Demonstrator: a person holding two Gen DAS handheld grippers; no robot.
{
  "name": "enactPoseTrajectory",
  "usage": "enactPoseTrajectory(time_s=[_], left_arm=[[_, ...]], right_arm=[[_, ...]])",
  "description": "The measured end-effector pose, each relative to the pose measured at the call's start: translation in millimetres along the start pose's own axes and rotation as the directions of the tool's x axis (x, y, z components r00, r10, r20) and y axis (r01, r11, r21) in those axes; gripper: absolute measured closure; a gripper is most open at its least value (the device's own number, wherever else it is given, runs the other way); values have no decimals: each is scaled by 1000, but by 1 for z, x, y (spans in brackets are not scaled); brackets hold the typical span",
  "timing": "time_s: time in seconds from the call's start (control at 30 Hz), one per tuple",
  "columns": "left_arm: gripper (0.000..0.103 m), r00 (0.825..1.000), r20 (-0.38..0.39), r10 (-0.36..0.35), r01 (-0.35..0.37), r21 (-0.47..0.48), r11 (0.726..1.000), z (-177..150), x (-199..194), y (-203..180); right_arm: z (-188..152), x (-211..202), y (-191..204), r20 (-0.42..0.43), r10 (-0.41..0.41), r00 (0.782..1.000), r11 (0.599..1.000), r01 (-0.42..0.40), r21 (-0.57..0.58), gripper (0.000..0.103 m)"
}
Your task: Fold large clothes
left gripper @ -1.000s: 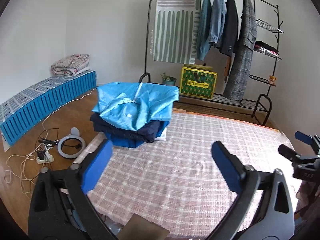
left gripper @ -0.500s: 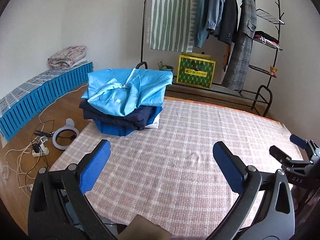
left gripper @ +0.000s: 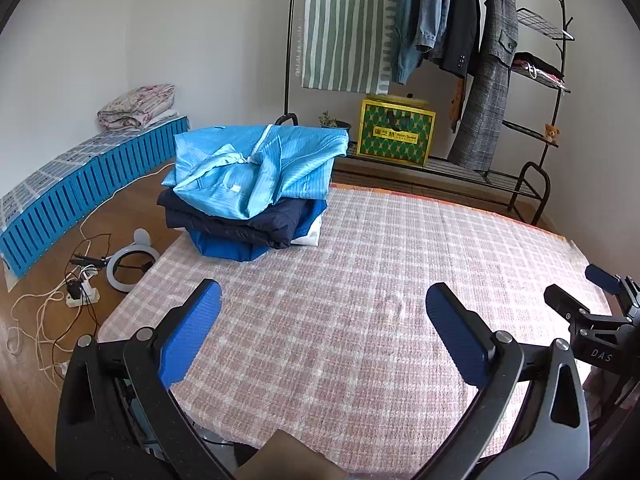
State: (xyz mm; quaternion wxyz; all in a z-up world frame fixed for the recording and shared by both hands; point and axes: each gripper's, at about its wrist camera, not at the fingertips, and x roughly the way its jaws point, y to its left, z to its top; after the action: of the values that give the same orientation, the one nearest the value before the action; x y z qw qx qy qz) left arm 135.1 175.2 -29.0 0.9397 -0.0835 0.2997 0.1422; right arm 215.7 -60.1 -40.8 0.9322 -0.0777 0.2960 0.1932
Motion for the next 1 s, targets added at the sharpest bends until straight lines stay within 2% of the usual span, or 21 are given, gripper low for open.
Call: enactPoseTrajectory(time_s=[1.0], left_arm=[[0, 1000, 4, -17, 17, 20, 1000, 2, 2, -8]], right_arm=[[-3, 0, -3, -10, -18, 1000, 1000, 18, 7, 0]])
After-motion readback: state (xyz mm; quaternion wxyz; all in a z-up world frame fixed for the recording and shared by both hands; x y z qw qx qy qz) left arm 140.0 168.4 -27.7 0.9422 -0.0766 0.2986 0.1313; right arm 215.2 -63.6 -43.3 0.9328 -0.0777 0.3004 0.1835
